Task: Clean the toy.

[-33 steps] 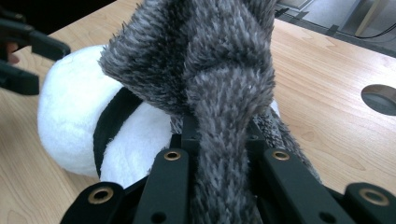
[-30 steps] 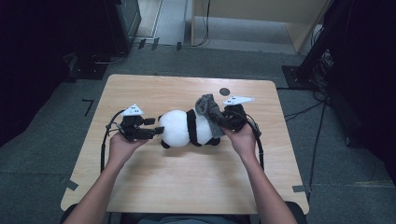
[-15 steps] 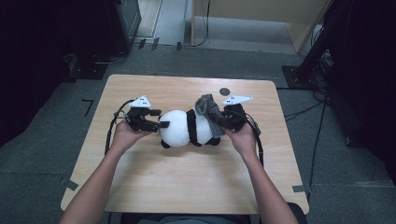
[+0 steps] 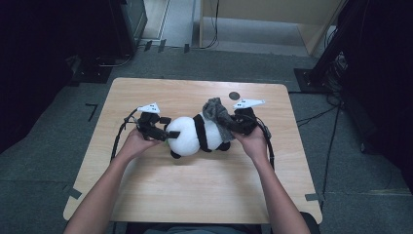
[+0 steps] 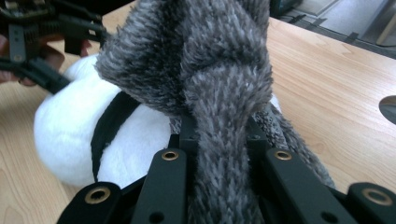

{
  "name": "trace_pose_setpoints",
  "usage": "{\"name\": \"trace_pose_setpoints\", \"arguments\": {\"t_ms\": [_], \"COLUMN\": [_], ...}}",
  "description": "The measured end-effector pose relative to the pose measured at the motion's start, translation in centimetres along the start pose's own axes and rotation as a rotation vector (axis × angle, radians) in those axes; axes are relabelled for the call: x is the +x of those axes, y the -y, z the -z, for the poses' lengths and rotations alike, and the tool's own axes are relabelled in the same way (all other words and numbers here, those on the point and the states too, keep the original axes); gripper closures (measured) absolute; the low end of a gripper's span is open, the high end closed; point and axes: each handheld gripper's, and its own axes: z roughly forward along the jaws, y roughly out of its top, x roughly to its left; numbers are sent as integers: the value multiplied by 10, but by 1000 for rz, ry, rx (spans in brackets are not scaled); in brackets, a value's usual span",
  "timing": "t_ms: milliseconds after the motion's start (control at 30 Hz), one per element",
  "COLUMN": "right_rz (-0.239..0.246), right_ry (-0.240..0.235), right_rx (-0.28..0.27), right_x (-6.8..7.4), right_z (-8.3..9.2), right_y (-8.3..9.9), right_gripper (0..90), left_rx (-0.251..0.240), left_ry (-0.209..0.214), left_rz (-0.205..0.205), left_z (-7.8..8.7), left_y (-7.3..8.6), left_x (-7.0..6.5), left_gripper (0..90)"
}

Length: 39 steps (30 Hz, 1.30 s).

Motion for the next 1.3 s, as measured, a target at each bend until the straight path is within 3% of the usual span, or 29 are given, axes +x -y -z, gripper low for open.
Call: {"name": "trace_pose_setpoints", "arguments": {"t_ms": [100,300,367,433,533,633,767,867,933,1000,1067,1200,1300], "right_rz": [-6,11,10,9,3,-7,-26,-49,-61,-69,-79,-73,-53], "right_ry": [-11,9,14,22,22,34,40,45,51,58,54,49,35], "right_rx": [-19,-42,-50,-55,-62,-69,-74,-77,-75,-65,-94,-128,-135], "right_x": [-2,-1,-1,0,0,0,-1,-3,-3,-2,-1,7,15], "right_z": [-3,-7,-8,-9,-8,-7,-1,6,12,18,27,41,43], "right_y": [1,0,0,0,0,0,-2,-4,-6,-10,-14,-21,-24], "right_gripper": [774,771,771,769,767,761,748,793,800,801,801,800,800], "left_rx": [7,3,7,3,4,32,43,48,49,36,13,-28,-64], "left_ry": [17,85,99,112,125,142,139,136,126,122,110,26,2], "left_rz": [-11,-60,-56,-46,-49,-17,1,9,-11,4,24,75,115], "left_z": [-8,-18,-20,-19,-17,-15,-11,-10,-8,-7,-3,3,5], "left_y": [4,7,7,9,11,8,6,3,1,-2,-6,-12,-15], "left_x": [0,-10,-13,-15,-18,-22,-26,-31,-36,-40,-42,-45,-47], "left_gripper": [0,0,0,24,136,253,429,533,571,589,595,593,593]}}
